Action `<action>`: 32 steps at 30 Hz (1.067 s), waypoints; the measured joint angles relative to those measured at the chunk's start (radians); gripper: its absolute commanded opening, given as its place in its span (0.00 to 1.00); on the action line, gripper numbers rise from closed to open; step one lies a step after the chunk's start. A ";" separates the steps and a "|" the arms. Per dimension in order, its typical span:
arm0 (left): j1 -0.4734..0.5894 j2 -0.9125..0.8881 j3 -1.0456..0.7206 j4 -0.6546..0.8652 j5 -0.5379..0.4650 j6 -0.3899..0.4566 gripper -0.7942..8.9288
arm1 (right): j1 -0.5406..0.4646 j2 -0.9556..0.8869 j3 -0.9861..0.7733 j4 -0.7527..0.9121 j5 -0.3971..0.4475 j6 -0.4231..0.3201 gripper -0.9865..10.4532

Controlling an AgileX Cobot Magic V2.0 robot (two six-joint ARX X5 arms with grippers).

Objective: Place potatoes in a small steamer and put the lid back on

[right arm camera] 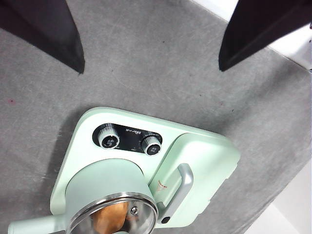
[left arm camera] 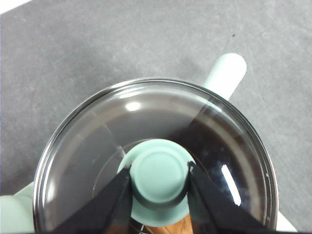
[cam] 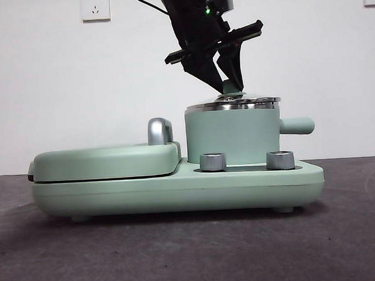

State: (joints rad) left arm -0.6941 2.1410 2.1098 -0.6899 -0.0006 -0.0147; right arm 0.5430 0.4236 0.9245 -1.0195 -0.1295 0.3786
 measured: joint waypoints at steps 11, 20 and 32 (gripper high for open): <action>0.005 0.001 0.027 -0.036 0.001 0.000 0.10 | 0.000 0.000 0.000 0.039 0.003 0.009 0.47; 0.008 0.003 0.050 -0.083 0.000 0.026 0.10 | 0.000 0.000 0.000 0.039 0.025 0.019 0.47; 0.001 0.020 0.051 -0.042 -0.002 0.026 0.10 | 0.000 0.000 0.000 0.039 0.026 0.019 0.47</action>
State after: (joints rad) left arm -0.6930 2.1613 2.1609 -0.7322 -0.0021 0.0113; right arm 0.5434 0.4240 0.9245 -0.9810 -0.1040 0.3977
